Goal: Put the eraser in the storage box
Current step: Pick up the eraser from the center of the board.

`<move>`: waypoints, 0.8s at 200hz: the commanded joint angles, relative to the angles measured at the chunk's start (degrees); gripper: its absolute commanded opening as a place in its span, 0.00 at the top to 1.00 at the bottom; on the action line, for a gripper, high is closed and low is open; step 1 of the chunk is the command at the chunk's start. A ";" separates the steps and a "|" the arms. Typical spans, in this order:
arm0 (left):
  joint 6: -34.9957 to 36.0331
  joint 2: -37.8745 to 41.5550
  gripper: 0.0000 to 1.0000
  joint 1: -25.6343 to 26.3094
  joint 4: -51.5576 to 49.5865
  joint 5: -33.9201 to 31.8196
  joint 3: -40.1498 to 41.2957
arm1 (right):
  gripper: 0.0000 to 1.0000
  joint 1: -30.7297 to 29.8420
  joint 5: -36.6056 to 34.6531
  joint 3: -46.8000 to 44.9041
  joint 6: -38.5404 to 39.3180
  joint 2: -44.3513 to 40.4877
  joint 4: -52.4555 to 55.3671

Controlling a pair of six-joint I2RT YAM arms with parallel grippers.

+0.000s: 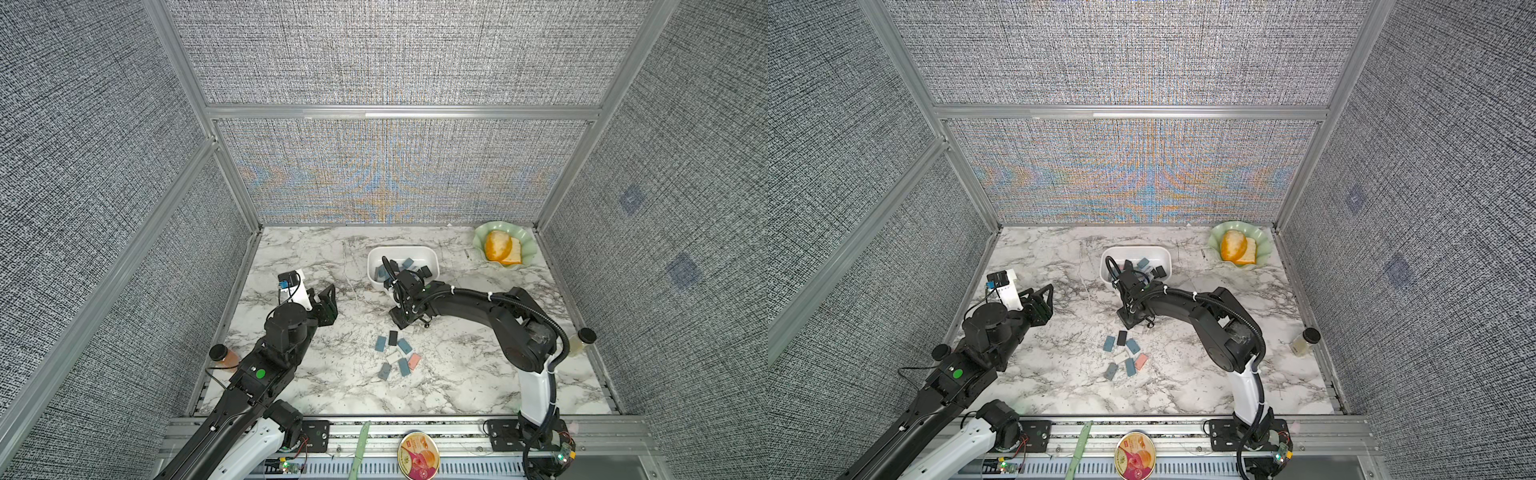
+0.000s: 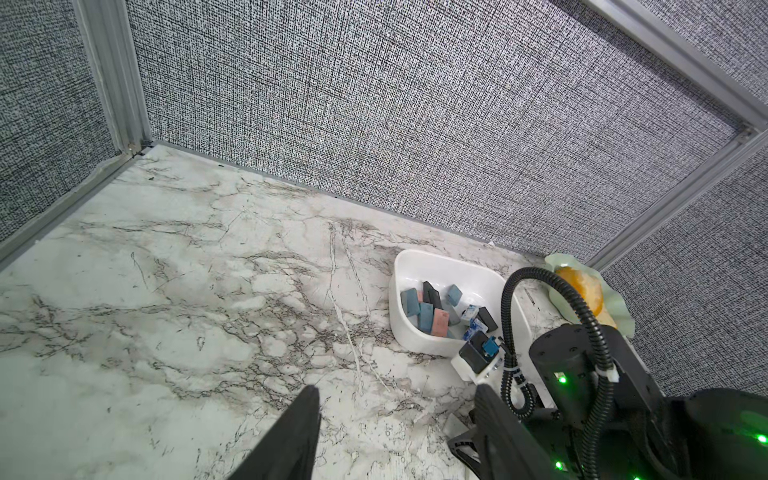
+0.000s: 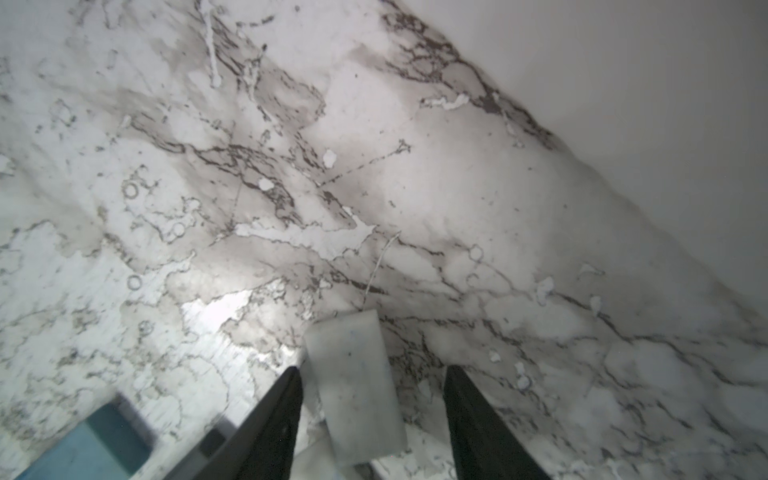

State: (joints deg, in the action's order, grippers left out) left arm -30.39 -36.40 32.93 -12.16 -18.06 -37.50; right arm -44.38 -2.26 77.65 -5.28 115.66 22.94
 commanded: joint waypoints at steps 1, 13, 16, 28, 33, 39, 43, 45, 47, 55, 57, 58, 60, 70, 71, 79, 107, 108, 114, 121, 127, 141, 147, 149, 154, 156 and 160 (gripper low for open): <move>0.22 0.44 0.39 -0.03 -0.19 -0.74 -0.39 | 0.42 -0.05 -0.04 -0.43 -0.19 -0.12 -0.23; 0.25 0.70 0.39 0.03 -0.30 -0.76 -0.31 | 0.42 -0.06 0.07 -0.78 -0.35 -0.23 -0.50; 0.25 0.77 0.39 0.03 -0.32 -0.76 -0.30 | 0.42 -0.05 0.06 -0.80 -0.41 -0.14 -0.52; 0.33 1.02 0.39 -0.01 -0.28 -0.84 -0.07 | 0.44 -0.09 0.15 -0.67 -0.46 0.14 -0.28; 0.26 1.20 0.39 -0.04 -0.26 -0.85 -0.03 | 0.45 -0.11 0.20 -0.66 -0.51 0.19 -0.12; 0.24 1.29 0.39 -0.03 -0.29 -0.80 -0.03 | 0.47 -0.09 0.37 -0.56 -0.63 0.27 -0.01; 0.25 1.33 0.39 0.00 -0.37 -0.87 -0.03 | 0.48 -0.17 0.39 -0.61 -0.68 0.44 0.00; 0.25 1.40 0.39 0.02 -0.44 -0.91 -0.03 | 0.48 -0.18 0.34 -0.64 -0.71 0.44 0.07; 0.25 1.42 0.39 0.01 -0.46 -0.89 -0.03 | 0.49 -0.18 0.33 -0.65 -0.79 0.45 0.02; 0.23 1.58 0.39 -0.01 -0.64 -0.91 -0.08 | 0.50 -0.27 0.26 -0.89 -0.92 0.32 0.00; 0.24 1.59 0.39 0.02 -0.62 -0.96 -0.07 | 0.50 -0.33 0.25 -0.91 -0.93 0.30 0.00; 0.24 1.60 0.39 0.03 -0.69 -0.90 -0.05 | 0.51 -0.35 0.24 -0.96 -0.95 0.29 0.00; 0.20 1.55 0.39 0.01 -0.67 -0.87 0.01 | 0.51 -0.35 0.20 -1.04 -1.00 0.25 -0.04; 0.24 1.74 0.39 -0.05 -0.81 -0.90 -0.03 | 0.52 -0.55 0.09 -1.24 -1.14 0.18 -0.17; 0.20 1.76 0.39 -0.05 -0.78 -0.91 -0.03 | 0.52 -0.54 0.08 -1.26 -1.14 0.18 -0.17; 0.25 1.90 0.39 -0.01 -0.89 -0.96 0.05 | 0.53 -0.67 -0.13 -1.36 -1.23 0.17 -0.18; 0.17 2.21 0.39 0.02 -0.92 -1.09 0.35 | 0.60 -1.04 -0.72 -1.27 -1.31 0.30 0.35; 0.16 2.21 0.39 0.03 -0.88 -1.09 0.33 | 0.60 -1.05 -0.68 -1.27 -1.31 0.29 0.35; 0.16 2.26 0.39 0.01 -0.91 -1.01 0.36 | 0.62 -1.06 -0.81 -1.23 -1.36 0.28 0.48; 0.15 2.30 0.39 0.00 -0.85 -1.04 0.34 | 0.64 -1.15 -0.96 -1.25 -1.40 0.31 0.61; 0.14 2.38 0.39 0.00 -0.90 -1.08 0.41 | 0.65 -1.21 -1.20 -1.25 -1.53 0.23 0.66; 0.33 2.45 0.39 0.00 -0.77 -0.87 0.70 | 0.68 -1.23 -1.80 -1.27 -1.58 -0.05 0.79; 0.33 2.43 0.38 -0.04 -0.79 -0.97 0.84 | 0.69 -1.23 -2.02 -1.24 -1.62 -0.20 0.77; 0.33 2.42 0.38 0.01 -0.70 -0.91 0.89 | 0.69 -1.23 -2.11 -1.26 -1.59 -0.24 0.83; 0.33 2.48 0.38 -0.04 -0.72 -0.90 0.87 | 0.69 -1.23 -2.29 -1.19 -1.58 -0.41 0.92; 0.33 2.48 0.38 -0.01 -0.70 -0.85 0.92 | 0.70 -1.23 -2.37 -1.18 -1.60 -0.36 0.96; 0.33 2.41 0.38 -0.01 -0.60 -0.84 0.98 | 0.70 -1.30 -2.52 -1.10 -1.57 -0.44 1.02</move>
State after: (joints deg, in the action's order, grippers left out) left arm -30.39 -34.00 32.93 -12.97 -18.48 -36.71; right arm -45.52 -3.40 76.73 -6.37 115.52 21.02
